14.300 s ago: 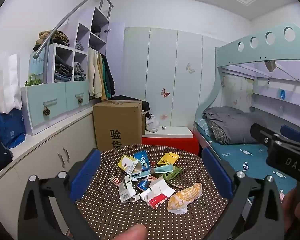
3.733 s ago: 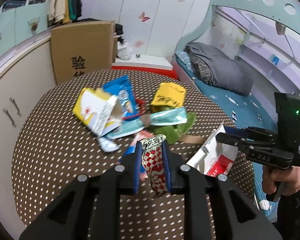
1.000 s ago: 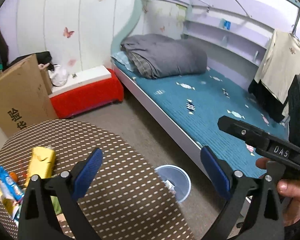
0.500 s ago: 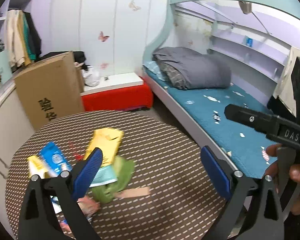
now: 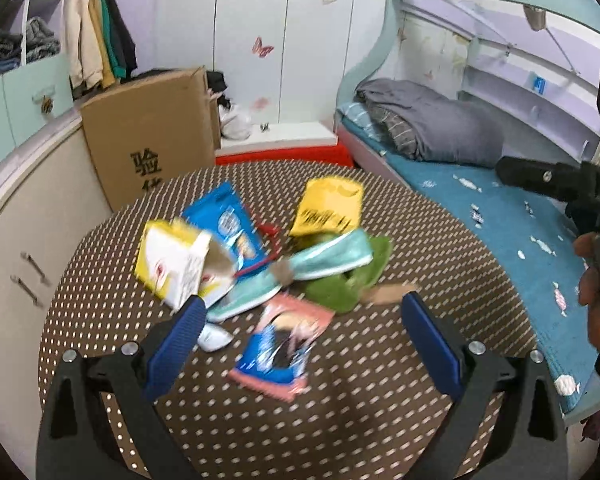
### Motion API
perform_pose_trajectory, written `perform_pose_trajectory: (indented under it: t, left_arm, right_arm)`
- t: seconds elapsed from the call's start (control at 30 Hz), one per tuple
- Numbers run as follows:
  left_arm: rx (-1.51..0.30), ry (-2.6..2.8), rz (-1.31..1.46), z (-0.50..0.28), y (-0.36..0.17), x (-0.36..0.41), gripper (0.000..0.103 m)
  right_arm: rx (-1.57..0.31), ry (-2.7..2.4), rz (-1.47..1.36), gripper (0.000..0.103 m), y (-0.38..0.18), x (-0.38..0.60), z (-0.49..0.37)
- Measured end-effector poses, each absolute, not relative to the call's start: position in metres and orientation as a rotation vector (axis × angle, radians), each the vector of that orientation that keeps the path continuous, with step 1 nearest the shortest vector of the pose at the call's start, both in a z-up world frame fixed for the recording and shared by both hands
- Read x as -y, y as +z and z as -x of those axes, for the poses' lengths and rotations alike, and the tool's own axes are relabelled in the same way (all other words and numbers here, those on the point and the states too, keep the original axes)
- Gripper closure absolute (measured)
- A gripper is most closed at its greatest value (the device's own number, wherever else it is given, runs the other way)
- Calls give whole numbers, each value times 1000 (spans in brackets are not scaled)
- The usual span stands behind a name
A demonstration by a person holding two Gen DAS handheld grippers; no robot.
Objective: Collect trash
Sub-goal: 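Move both tools back over the table, then grasp the blue cookie wrapper with the left tool while the right grasps the green plush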
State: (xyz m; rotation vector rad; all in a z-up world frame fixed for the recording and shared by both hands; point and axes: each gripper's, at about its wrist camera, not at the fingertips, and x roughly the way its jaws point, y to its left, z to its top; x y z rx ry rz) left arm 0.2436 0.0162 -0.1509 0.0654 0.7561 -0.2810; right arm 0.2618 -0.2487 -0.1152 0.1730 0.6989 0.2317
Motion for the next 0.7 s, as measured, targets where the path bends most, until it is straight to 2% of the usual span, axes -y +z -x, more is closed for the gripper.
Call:
perform_pose_trajectory:
  t: [0.3,0.43,0.47,0.5,0.53,0.57,0.7]
  left_arm:
    - [-843,-340,-135,-260,-193,-11,9]
    - [-906,-342,-145,-268,-212,-7,36]
    - [-910,-335,-147,-269,-215,-7,37]
    - [-902,-327,-159,-268,-215,-6,44]
    - [-901,-323,-162,-268,-215,-5,57]
    - [-899,-323,-158,-268,-214,-6,63]
    - [-908,-331,-88,-264,-214,-12,65]
  right_arm:
    - [-820,247,-149,6,-152,228,-271]
    - [-853,272,-137,6,-166,220,-272]
    - [-857,279,-132,6,-169,217,-273]
    - [-865,295,-122,6,-173,211,-275]
    - [-873,307,-116,6,-177,204,-278]
    - [-881,317,-112,6,-180,199,-280]
    - [-897,373,-95,6,-194,167,-294]
